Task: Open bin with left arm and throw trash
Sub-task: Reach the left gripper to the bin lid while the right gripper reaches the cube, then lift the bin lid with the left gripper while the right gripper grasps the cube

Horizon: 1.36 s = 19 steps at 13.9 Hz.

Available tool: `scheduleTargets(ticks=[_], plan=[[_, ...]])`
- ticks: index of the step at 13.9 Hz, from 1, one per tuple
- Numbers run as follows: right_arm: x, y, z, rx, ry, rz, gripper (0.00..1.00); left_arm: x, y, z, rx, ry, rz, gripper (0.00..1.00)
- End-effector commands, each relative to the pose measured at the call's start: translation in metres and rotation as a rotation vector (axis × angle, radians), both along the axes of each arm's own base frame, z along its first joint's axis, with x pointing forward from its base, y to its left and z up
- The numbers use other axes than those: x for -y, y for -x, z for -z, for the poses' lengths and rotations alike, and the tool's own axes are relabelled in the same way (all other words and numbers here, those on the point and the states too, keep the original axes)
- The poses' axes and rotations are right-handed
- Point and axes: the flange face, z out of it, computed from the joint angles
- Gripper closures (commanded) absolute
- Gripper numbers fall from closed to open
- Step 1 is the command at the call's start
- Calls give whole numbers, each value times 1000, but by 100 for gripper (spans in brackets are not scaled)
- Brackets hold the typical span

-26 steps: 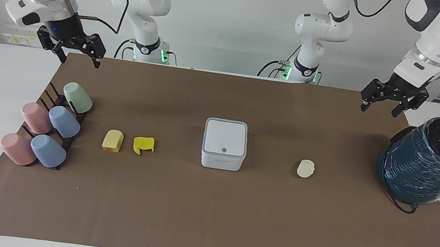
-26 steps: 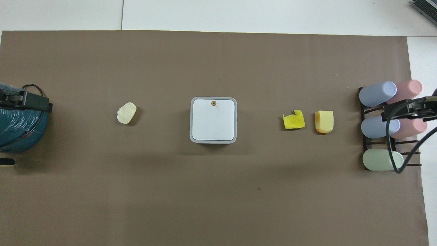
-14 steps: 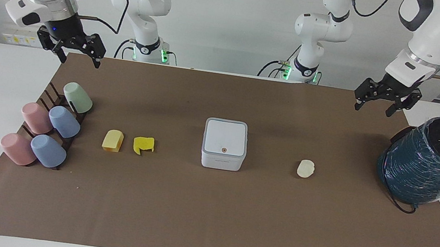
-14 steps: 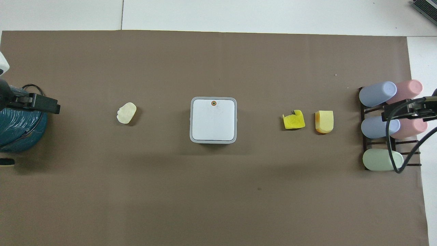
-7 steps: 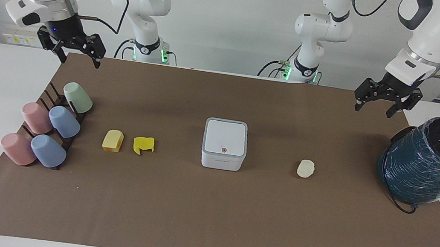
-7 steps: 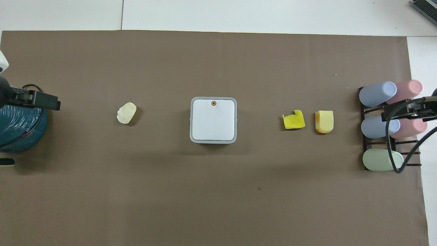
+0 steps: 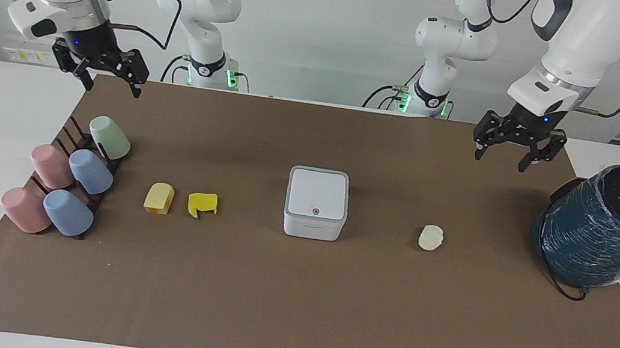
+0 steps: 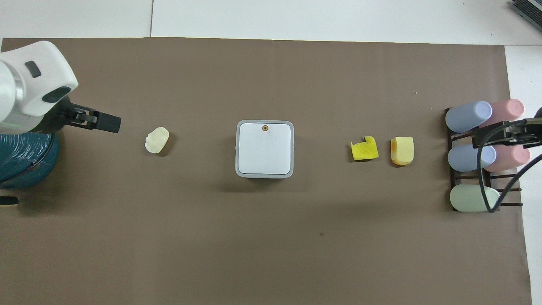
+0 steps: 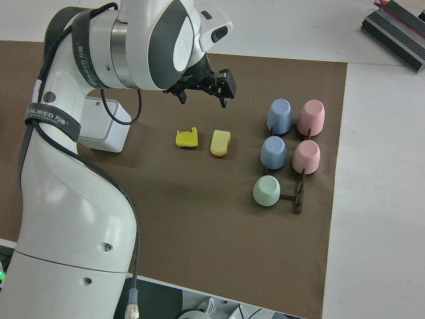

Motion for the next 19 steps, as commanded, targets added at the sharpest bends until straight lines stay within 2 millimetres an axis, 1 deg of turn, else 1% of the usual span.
scheduleTargets(ticks=[1, 2, 3, 4, 5, 6, 8, 10, 12, 13, 14, 15, 16, 17, 18, 19], plan=[[3, 9, 12, 24, -1, -10, 0, 33, 0, 19, 35, 0, 29, 66], [4, 8, 20, 37, -1, -29, 0, 52, 3, 27, 59, 10, 44, 93], [4, 8, 32, 54, 0, -67, 0, 67, 6, 37, 70, 15, 66, 100], [3, 10, 47, 78, 1, -85, 0, 84, 7, 45, 90, 23, 88, 100], [5, 11, 68, 104, 2, -86, 0, 111, 7, 62, 94, 33, 89, 100], [4, 7, 88, 111, 2, -92, 0, 134, 8, 72, 101, 47, 75, 100], [3, -12, 128, 104, 2, -97, 0, 172, 9, 94, 127, 67, 102, 100], [1, -33, 174, 94, -5, -102, 0, 205, 12, 112, 156, 103, 80, 100], [-8, -52, 222, 95, -13, -110, 0, 218, 12, 122, 171, 119, 74, 100], [-13, -57, 244, 98, -12, -124, 0, 232, 16, 128, 182, 135, 68, 100], [-14, -58, 262, 96, -12, -130, 0, 236, 15, 134, 179, 139, 55, 100], [-14, -55, 279, 85, -12, -131, 0, 241, 12, 149, 169, 136, 43, 100], [-14, -50, 293, 79, -12, -129, 0, 249, 13, 156, 175, 148, 28, 100], [-13, -44, 303, 78, -13, -129, 0, 260, 16, 170, 166, 150, 24, 100], [-13, -40, 308, 73, -13, -129, 0, 263, 16, 174, 169, 157, 12, 100], [-12, -36, 312, 64, -14, -128, 0, 268, 15, 183, 174, 163, 8, 100]])
